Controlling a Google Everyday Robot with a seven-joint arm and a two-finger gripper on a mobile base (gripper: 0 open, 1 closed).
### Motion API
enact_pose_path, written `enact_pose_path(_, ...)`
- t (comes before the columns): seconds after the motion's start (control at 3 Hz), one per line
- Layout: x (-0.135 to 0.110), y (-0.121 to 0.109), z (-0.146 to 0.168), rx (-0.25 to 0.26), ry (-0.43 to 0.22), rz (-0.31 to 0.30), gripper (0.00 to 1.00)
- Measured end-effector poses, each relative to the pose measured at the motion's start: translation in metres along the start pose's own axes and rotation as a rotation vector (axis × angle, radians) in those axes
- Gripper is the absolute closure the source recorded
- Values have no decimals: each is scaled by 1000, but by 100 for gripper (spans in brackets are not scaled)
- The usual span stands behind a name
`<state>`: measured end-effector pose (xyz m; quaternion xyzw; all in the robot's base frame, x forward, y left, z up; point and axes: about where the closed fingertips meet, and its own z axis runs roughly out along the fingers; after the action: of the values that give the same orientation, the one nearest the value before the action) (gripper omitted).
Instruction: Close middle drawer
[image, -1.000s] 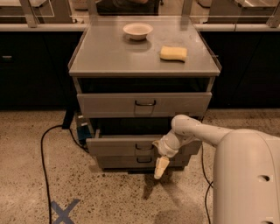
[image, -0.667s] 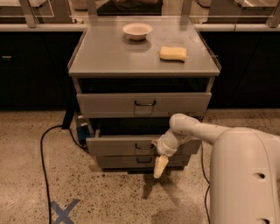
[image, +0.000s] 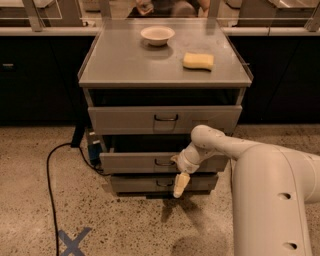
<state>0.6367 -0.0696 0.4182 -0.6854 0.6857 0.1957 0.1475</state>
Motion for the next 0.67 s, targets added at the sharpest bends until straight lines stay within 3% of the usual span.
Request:
enact_pose_path(0.33, -3, -12, -3, 48, 27, -13, 0)
enact_pose_path(0.67, -18, -32, -7, 144, 102, -55, 0)
